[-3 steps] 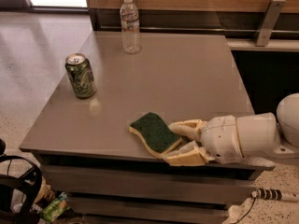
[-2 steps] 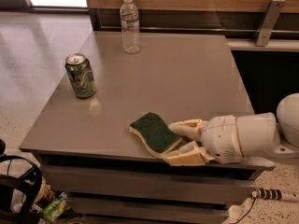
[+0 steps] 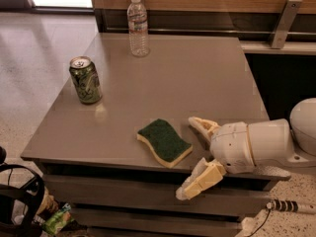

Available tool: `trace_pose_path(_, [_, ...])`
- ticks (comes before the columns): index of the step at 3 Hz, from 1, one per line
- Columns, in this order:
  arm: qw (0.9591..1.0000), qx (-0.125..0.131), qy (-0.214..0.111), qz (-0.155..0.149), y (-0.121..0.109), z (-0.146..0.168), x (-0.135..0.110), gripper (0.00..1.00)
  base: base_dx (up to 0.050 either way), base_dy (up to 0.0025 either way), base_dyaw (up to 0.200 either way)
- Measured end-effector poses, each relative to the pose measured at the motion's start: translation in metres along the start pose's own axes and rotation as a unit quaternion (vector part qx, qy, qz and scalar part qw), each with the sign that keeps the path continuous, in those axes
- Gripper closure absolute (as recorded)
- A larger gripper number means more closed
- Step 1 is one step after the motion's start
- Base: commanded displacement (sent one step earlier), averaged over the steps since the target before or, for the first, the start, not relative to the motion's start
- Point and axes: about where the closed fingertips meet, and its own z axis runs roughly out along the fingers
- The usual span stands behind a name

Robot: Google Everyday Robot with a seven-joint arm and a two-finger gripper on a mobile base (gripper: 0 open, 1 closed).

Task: Move sponge near water bottle

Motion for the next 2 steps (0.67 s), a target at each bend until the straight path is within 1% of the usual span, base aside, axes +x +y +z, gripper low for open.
trace_pose_path(1, [0.9999,0.013,-0.007,-0.006,-0.001,0.000,-0.012,0.00,0.000,0.00000,0.000])
trace_pose_path(2, [0.9994,0.025,-0.021,-0.012,-0.006,0.001,-0.023,0.00,0.000,0.00000,0.000])
